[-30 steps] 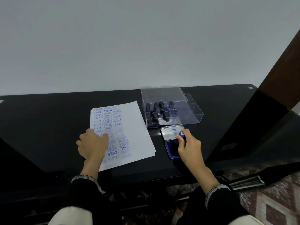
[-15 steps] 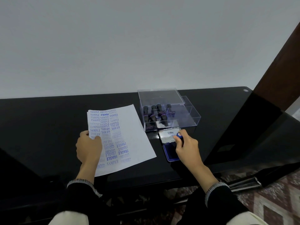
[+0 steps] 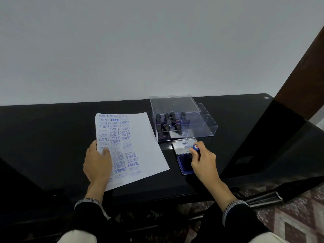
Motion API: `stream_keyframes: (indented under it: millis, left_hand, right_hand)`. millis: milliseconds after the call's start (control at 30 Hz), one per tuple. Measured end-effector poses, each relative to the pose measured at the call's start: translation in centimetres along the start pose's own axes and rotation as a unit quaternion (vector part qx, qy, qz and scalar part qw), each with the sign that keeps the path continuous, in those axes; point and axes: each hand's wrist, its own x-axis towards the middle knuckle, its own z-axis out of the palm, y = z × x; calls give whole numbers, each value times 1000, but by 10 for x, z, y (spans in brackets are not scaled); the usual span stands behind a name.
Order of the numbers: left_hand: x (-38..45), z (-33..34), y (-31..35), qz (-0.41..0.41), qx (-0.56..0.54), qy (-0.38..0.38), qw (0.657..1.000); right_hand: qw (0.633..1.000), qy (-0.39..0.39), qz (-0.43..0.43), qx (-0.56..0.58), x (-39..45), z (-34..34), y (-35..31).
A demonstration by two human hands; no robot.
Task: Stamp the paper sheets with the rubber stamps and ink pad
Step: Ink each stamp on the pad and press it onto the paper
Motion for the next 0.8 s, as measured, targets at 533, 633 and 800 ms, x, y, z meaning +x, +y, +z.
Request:
stream_keyframes:
  millis: [533, 633, 800]
  left_hand:
    - [0, 2, -1, 8, 17, -3, 1000]
    - [-1, 1, 1, 7, 16, -3, 1000]
    - [-3, -3, 4, 8, 14, -7, 1000]
  right_hand:
    - [1000, 6, 4, -1, 1, 0, 0]
    - [1000, -8, -6, -10, 1, -2, 0]
    - [999, -9, -23, -46, -3, 1, 1]
